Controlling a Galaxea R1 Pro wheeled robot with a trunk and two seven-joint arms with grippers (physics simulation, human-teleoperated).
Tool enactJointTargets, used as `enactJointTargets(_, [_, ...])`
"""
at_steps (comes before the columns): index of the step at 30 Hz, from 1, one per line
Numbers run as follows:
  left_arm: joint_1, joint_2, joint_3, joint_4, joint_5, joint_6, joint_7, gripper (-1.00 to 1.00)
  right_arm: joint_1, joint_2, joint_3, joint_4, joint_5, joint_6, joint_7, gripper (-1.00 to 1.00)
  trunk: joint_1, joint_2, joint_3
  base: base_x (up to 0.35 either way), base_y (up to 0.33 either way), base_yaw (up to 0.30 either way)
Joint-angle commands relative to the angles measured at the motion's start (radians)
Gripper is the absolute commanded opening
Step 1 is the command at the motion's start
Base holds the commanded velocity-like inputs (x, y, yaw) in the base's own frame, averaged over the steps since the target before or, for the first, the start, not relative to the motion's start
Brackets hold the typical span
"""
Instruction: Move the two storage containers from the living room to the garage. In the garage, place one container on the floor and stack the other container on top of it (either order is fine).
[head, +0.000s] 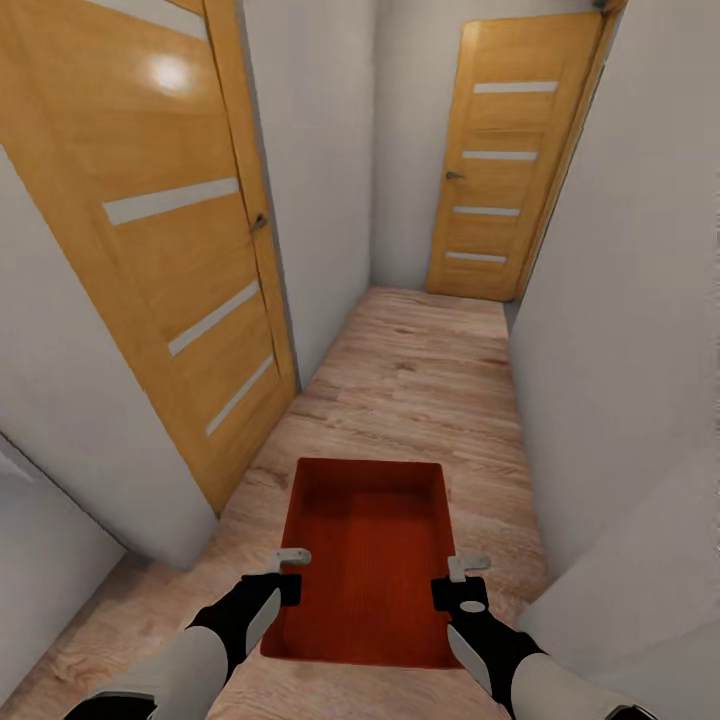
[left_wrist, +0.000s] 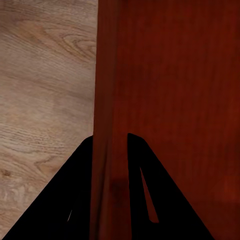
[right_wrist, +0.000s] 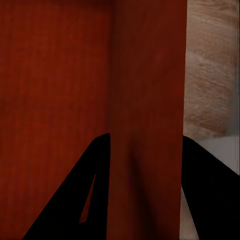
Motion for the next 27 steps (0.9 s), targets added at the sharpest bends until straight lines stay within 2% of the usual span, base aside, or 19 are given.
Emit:
enactJointTargets(1, [0.0,0.002,-0.007,-0.006,-0.024,0.008,0.011,-1.0,-0.001,-0.001,0.016,0.018,-0.021,-0.004,-0.006,-1.0,0.001,0.0,-0.001,0.323,0.0,-0.272])
enactJointTargets(7, [0.0,0.002,-0.007,-0.006,-0.024,0.008,0.011,-1.0,-0.001,-0.001,0.016,0.018,-0.021,-0.004,-0.006,-1.0,0.001,0.0,-0.001,0.323,0.0,-0.22])
enactJointTargets(27, [0.0,0.002,-0.007,-0.006,-0.024,0.008,0.011,-1.0,-0.001,-0.001,0.016,0.018,-0.022,-0.004,-0.006,-1.0,0.001,0.0,-0.001,0.323,0.0,-0.006])
